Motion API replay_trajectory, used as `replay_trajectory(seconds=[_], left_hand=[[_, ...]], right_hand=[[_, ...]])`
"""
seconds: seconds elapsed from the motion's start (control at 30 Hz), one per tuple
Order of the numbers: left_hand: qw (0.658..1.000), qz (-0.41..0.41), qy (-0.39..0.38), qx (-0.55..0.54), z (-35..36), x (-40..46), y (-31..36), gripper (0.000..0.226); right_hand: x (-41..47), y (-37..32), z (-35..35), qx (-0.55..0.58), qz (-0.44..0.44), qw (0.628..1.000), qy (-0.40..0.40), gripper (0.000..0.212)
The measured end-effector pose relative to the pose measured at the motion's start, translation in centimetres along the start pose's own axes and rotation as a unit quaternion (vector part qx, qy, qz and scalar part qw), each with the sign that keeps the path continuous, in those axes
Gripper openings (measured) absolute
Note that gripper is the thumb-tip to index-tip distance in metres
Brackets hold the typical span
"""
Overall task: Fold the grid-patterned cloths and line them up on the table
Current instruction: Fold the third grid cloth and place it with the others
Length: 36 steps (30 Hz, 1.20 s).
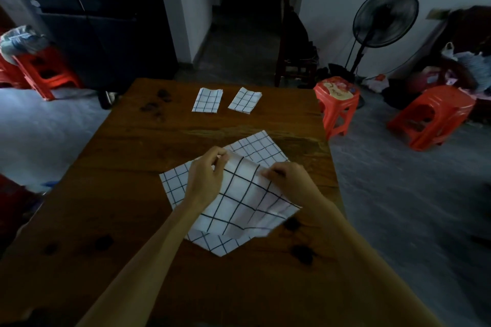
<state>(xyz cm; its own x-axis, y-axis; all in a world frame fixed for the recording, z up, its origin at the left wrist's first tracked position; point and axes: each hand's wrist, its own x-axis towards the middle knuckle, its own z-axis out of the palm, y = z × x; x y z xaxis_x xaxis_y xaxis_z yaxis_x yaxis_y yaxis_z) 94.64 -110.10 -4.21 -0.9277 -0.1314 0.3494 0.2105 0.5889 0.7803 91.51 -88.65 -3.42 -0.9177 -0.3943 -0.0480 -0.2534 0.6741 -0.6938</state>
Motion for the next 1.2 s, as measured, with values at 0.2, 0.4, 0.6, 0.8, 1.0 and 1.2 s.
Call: replay_trajectory(seconds=[0.2, 0.4, 0.6, 0.8, 1.0, 1.2], left_hand=[[0.996, -0.079, -0.002, 0.049, 0.6, -1.4, -4.6, 0.013], [0.984, -0.161, -0.028, 0.073, 4.8, -0.9, -8.7, 0.019], [0.951, -0.256, -0.020, 0.172, 9.7, 1.3, -14.2, 0.031], [0.934, -0.151, -0.156, 0.283, 14.2, -0.6, -15.3, 0.050], [0.899, -0.143, -0.261, 0.321, 17.0, -3.4, -17.5, 0.071], [0.874, -0.147, -0.266, 0.378, 14.6, -4.3, -18.9, 0.067]], right_hand=[[0.7, 2.2, 1.7, -0.057, 0.027, 0.998, 0.012, 0.031], [4.9, 6.8, 2.8, -0.147, 0.055, 0.987, -0.019, 0.038], [11.1, 13.0, 8.2, -0.224, 0.061, 0.973, -0.012, 0.047], [8.7, 14.4, 16.1, -0.159, 0.039, 0.986, 0.015, 0.041], [8.3, 15.2, 20.6, -0.176, -0.010, 0.980, -0.088, 0.068], [6.0, 17.1, 17.5, -0.223, 0.091, 0.970, -0.031, 0.057]])
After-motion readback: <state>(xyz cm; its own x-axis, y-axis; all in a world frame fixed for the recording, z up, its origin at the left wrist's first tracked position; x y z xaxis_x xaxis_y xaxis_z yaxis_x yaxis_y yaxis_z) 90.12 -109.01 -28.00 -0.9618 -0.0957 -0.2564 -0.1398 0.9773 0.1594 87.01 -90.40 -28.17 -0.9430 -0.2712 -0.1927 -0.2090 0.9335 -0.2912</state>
